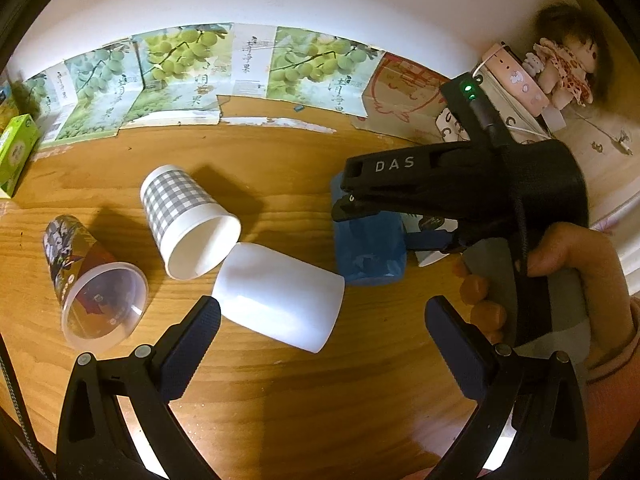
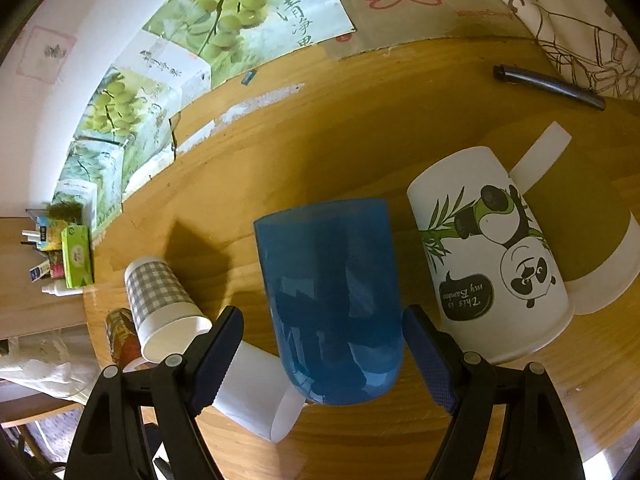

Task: Flip cup upright
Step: 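Close the right gripper around the blue cup's body and lift it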

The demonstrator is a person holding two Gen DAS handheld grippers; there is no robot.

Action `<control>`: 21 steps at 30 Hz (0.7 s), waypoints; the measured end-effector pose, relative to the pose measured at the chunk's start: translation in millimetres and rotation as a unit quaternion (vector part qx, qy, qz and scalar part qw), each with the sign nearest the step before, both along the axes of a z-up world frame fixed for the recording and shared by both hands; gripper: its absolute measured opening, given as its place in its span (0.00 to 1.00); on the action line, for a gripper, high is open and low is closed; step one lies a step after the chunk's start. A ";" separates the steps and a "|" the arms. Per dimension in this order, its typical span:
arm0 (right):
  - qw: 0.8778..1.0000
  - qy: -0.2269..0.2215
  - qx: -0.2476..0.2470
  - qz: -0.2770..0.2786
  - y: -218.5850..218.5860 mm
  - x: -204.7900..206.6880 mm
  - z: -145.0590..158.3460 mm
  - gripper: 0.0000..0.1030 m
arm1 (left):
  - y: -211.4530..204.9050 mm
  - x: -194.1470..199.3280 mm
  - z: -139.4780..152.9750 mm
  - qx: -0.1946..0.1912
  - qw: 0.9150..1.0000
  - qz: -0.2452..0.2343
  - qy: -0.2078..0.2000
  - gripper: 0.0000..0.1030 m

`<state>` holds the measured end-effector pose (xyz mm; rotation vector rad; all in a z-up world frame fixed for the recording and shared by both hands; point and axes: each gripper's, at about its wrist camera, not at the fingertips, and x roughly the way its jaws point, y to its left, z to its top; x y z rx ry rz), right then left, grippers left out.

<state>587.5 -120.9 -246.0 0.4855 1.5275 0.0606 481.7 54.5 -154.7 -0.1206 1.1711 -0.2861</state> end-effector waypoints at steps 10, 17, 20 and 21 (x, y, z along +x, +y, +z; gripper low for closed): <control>1.000 0.023 -0.021 -0.001 1.7 4.2 -10.6 0.80 | 11.6 -10.0 2.2 -0.005 1.000 0.026 0.004 0.99; 0.999 0.016 -0.029 0.015 4.8 -0.7 -8.6 0.72 | 20.5 -19.3 6.0 -0.005 1.000 0.030 -0.003 0.99; 0.999 0.011 -0.033 0.019 5.5 -4.3 -7.3 0.71 | 22.8 -24.8 7.6 -0.003 1.000 0.026 -0.005 0.99; 0.999 0.009 -0.033 0.017 5.4 -6.0 -7.0 0.71 | 23.4 -26.6 7.7 -0.003 1.000 0.024 -0.005 0.99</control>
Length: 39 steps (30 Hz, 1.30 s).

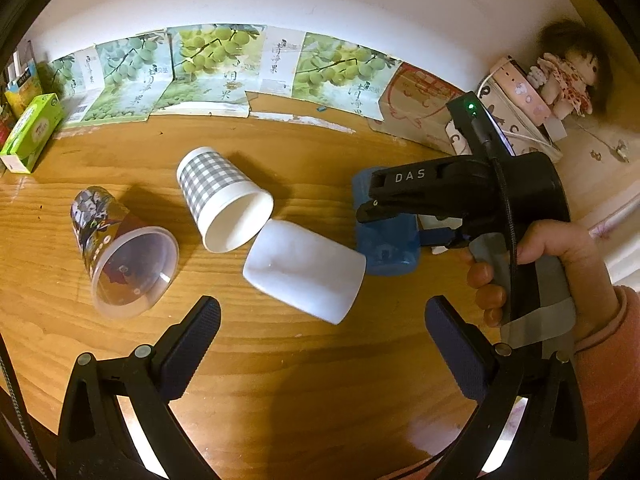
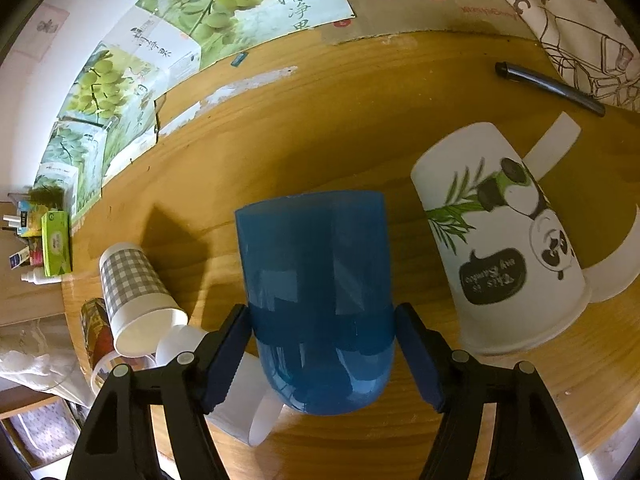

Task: Flip cup upright
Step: 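Close the right gripper around the blue cup's body and lift it, then carry the blue cup with the right gripper toward the left gripper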

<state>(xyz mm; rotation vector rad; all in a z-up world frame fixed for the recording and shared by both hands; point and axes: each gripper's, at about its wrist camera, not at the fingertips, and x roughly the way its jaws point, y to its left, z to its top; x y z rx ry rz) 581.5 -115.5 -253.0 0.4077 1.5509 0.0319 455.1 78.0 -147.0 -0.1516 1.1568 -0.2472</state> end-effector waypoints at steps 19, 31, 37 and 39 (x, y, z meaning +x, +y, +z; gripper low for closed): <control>0.999 -0.022 -0.001 -0.024 3.5 -85.2 36.8 0.71 | 13.9 -57.9 6.5 -0.013 0.998 -0.056 -0.011 0.99; 0.998 -0.036 0.023 -0.041 25.2 -165.5 40.1 0.71 | 51.9 -104.7 3.8 -0.016 0.998 -0.055 0.004 0.99; 0.997 -0.066 0.031 -0.028 45.7 -202.9 42.0 0.71 | 72.7 -114.6 4.8 -0.004 0.998 -0.057 0.000 0.99; 0.996 -0.077 0.039 -0.026 51.2 -213.8 42.3 0.71 | 77.4 -115.6 5.6 -0.001 0.998 -0.059 -0.002 0.99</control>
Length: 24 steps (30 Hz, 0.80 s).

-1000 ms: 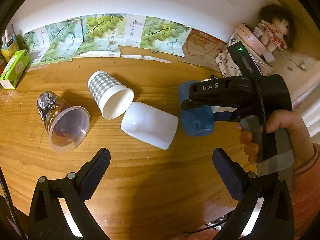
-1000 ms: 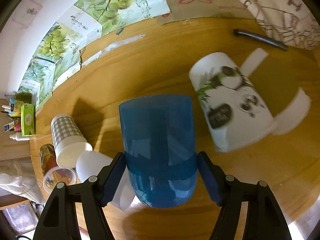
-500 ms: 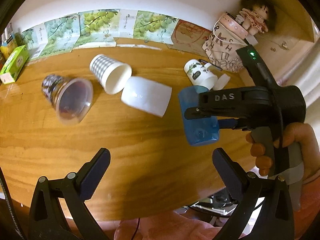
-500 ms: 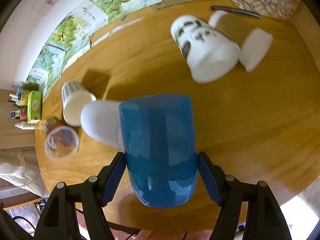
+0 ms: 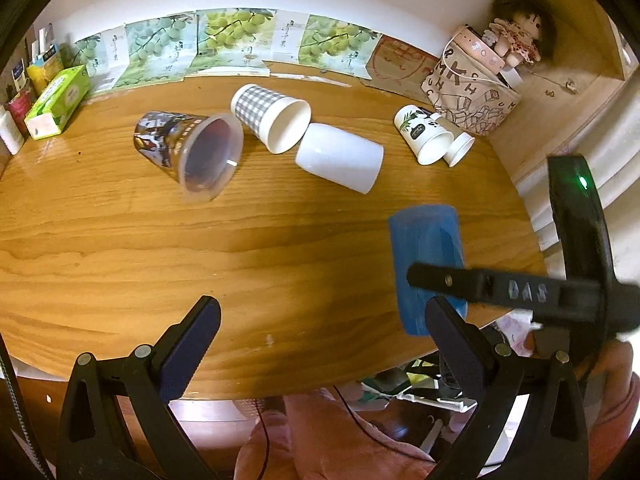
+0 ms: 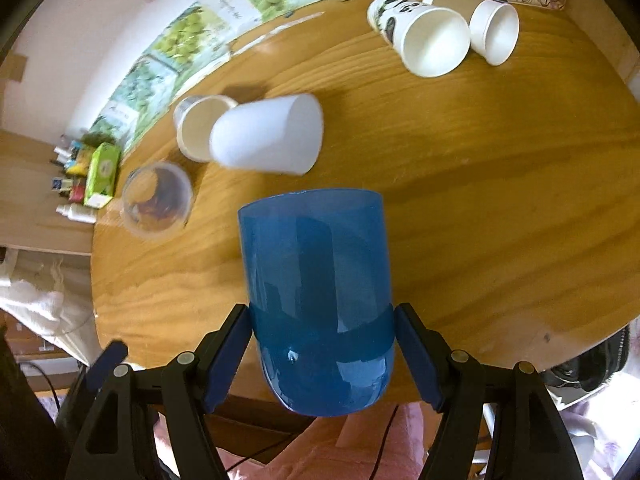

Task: Flip cup upright
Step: 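Carry the blue cup with the right gripper toward the left gripper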

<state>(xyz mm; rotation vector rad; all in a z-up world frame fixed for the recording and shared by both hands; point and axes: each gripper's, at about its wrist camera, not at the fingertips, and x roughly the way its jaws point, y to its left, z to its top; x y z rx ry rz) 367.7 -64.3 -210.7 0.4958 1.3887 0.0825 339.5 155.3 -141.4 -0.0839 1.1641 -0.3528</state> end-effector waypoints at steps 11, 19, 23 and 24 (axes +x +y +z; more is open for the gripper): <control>0.998 -0.051 -0.004 0.021 36.3 -41.4 3.3 0.71 | 11.0 15.9 -1.2 -0.001 1.000 -0.012 0.023 0.99; 0.997 -0.065 -0.020 0.022 53.0 -48.4 -5.2 0.71 | 8.3 32.7 -8.7 0.020 0.999 -0.020 0.040 0.99; 0.997 -0.067 -0.024 0.024 58.4 -46.5 -12.8 0.71 | 4.6 41.8 -18.4 0.031 0.997 -0.026 0.065 0.99; 0.997 -0.068 -0.026 0.024 59.3 -46.4 -13.9 0.71 | 2.5 43.9 -20.3 0.034 0.996 -0.029 0.072 0.99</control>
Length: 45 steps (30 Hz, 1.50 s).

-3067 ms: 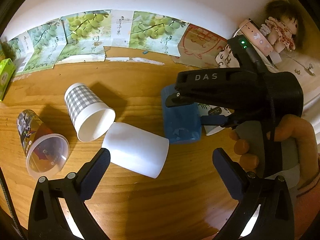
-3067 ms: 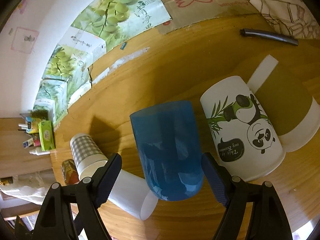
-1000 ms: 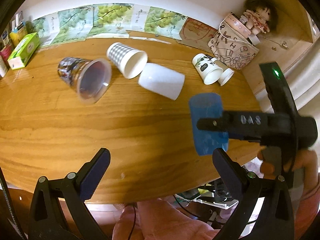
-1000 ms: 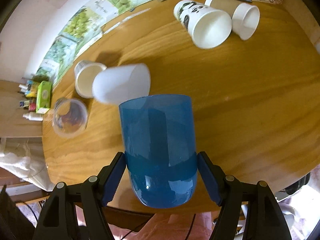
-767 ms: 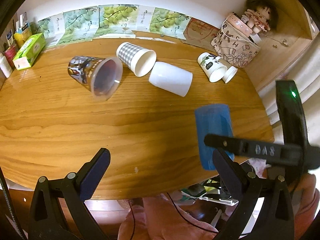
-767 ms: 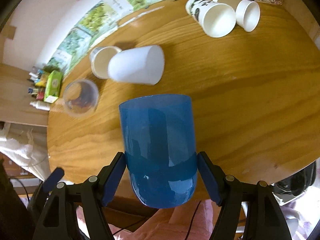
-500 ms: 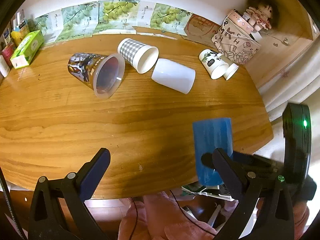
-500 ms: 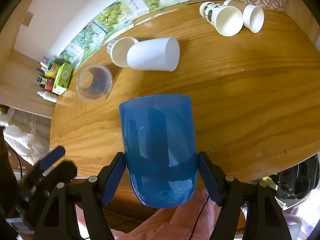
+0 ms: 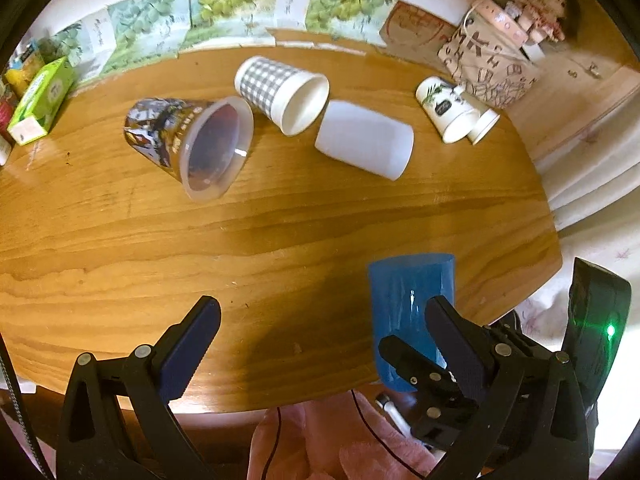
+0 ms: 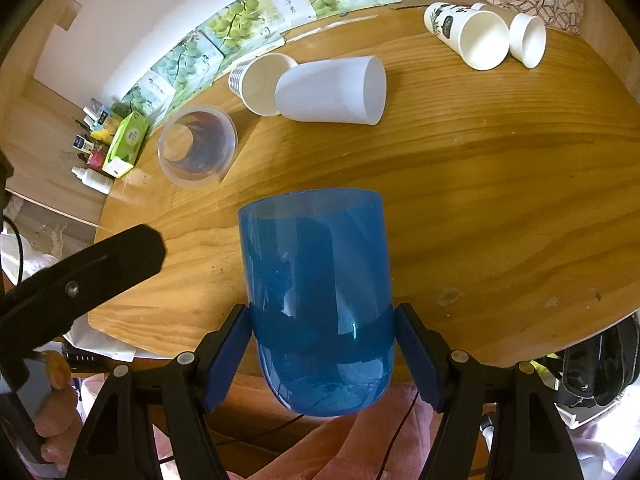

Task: Flip cup upright
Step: 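Carry the blue cup with the right gripper toward the left gripper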

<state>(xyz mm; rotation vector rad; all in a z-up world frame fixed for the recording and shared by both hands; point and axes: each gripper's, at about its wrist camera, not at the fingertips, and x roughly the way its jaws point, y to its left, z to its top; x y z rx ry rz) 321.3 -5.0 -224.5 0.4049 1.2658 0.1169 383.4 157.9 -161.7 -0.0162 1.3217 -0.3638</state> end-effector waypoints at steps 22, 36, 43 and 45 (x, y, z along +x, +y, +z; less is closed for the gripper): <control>0.999 -0.007 0.019 -0.037 -3.2 4.7 -17.7 0.71 | -12.0 29.9 -37.3 -0.006 0.996 0.001 0.089 0.99; 0.998 -0.006 0.042 -0.039 -7.8 3.7 -22.5 0.72 | -25.7 36.4 -55.6 -0.023 0.992 0.009 0.123 0.99; 0.997 -0.008 0.066 -0.031 -12.6 1.3 -24.6 0.72 | -33.4 40.0 -66.8 -0.037 0.988 0.010 0.152 0.95; 0.997 -0.006 0.076 -0.031 -15.4 1.5 -25.8 0.72 | -35.1 40.6 -70.8 -0.050 0.984 0.017 0.168 0.93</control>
